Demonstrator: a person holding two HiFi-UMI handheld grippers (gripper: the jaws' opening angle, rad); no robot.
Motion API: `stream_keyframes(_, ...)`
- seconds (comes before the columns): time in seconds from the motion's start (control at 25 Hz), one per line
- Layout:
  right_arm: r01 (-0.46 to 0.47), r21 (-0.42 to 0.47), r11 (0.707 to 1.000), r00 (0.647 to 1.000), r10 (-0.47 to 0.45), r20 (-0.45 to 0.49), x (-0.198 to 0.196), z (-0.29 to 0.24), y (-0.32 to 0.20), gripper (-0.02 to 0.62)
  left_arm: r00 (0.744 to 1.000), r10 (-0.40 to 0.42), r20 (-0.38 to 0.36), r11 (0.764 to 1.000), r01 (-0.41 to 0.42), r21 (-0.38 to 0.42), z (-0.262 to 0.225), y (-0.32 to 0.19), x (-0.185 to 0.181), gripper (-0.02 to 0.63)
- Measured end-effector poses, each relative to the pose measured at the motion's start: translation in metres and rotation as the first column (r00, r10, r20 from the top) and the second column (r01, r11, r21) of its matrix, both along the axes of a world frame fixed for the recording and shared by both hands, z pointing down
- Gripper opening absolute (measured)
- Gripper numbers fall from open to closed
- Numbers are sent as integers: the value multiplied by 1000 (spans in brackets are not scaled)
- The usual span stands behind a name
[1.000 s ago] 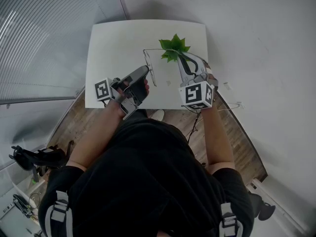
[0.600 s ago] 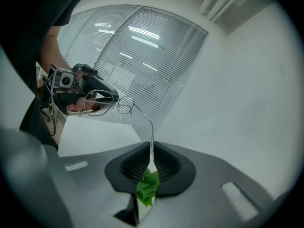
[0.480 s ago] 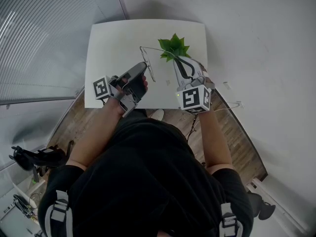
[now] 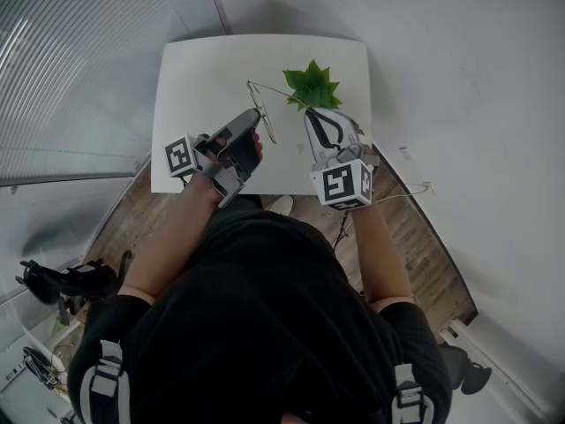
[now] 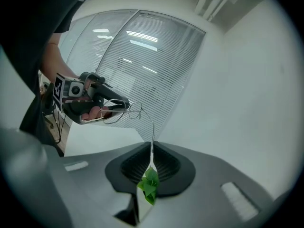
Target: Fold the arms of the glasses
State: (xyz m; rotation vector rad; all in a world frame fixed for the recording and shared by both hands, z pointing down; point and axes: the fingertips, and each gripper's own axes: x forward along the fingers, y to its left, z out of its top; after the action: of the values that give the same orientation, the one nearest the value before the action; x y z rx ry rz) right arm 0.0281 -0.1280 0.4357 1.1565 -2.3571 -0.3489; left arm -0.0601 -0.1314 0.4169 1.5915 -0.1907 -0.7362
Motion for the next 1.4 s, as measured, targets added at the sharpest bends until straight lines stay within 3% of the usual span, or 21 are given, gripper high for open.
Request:
stream_keyframes(0.76, 80, -5, 997, 995, -79, 55, -26, -5, 31, 25, 1000, -20, -4, 1000, 20, 1, -1, -2, -4, 12)
stream_keyframes(1.4, 186, 0, 982, 982, -186, 41, -58, -1, 51, 28, 999, -41, -12, 999, 41, 2, -4, -5, -9, 12)
